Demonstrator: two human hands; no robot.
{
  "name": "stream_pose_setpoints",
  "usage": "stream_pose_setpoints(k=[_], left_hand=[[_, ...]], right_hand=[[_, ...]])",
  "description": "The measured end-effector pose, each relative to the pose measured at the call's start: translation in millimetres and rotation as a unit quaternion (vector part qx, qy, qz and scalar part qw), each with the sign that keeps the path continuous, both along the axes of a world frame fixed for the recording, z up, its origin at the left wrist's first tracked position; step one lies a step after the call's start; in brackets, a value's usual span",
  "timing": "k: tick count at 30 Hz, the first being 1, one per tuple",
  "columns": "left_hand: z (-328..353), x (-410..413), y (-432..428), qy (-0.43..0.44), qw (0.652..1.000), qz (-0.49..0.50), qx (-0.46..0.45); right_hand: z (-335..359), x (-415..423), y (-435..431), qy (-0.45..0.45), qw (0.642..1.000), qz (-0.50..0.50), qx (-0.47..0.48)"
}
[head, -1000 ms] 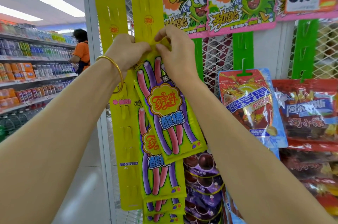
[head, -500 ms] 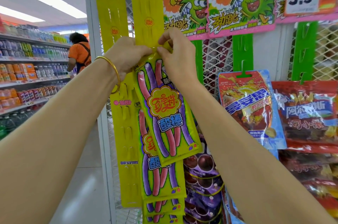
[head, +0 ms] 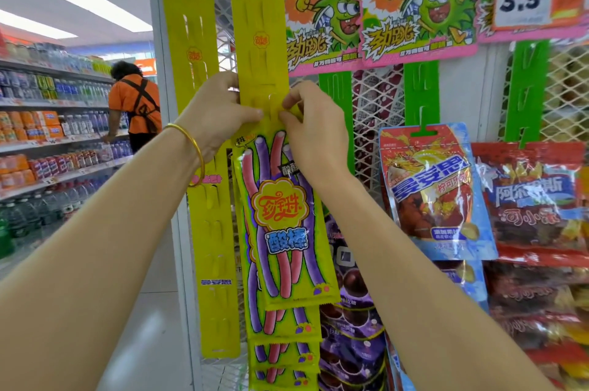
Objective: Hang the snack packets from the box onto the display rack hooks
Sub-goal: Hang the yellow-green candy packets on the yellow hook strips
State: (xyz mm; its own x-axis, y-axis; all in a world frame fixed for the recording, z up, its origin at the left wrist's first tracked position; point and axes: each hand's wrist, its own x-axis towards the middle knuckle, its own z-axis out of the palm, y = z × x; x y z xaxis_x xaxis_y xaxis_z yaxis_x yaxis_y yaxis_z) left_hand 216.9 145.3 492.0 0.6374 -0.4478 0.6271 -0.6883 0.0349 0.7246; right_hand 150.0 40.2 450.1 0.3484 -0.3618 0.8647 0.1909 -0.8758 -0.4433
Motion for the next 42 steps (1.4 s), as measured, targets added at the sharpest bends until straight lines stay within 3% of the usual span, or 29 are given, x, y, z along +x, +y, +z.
stream_pose_setpoints(k=[5, 9, 14, 18, 22, 29, 35, 39, 42], left_hand=[[-12, -5, 2, -0.07, 0.997, 0.016, -0.006], [-16, -4, 0, -0.082, 0.995, 0.05, -0.019], [-19, -1, 2, -0.096, 0.988, 0.114, -0.029], [-23, -2, 3, -0.174, 0.962, 0.205, -0.035], [-22, 1, 1, -0.251, 0.933, 0.255, 0.019], [-13, -3, 6, -0.247, 0.937, 0.246, 0.015], [-12, -4, 12, -0.258, 0.93, 0.243, 0.101], [-6, -3, 6, -0.243, 0.941, 0.232, 0.047], [-5, 1, -2, -0.185, 0.959, 0.214, -0.002]], right_hand=[[-3, -4, 5, -0.012, 0.999, -0.03, -0.015], [-5, -9, 6, 0.009, 0.996, -0.075, -0.037], [-5, -11, 6, 0.014, 0.998, -0.06, -0.034], [-4, -9, 8, 0.011, 0.997, -0.072, -0.027], [-4, -5, 8, 0.01, 0.997, -0.075, -0.026], [-1, 1, 8, -0.021, 0.999, -0.03, 0.002], [4, 7, 9, -0.045, 0.998, -0.018, 0.034], [9, 9, 8, -0.055, 0.997, -0.018, 0.043], [13, 10, 9, -0.052, 0.998, -0.02, 0.043]])
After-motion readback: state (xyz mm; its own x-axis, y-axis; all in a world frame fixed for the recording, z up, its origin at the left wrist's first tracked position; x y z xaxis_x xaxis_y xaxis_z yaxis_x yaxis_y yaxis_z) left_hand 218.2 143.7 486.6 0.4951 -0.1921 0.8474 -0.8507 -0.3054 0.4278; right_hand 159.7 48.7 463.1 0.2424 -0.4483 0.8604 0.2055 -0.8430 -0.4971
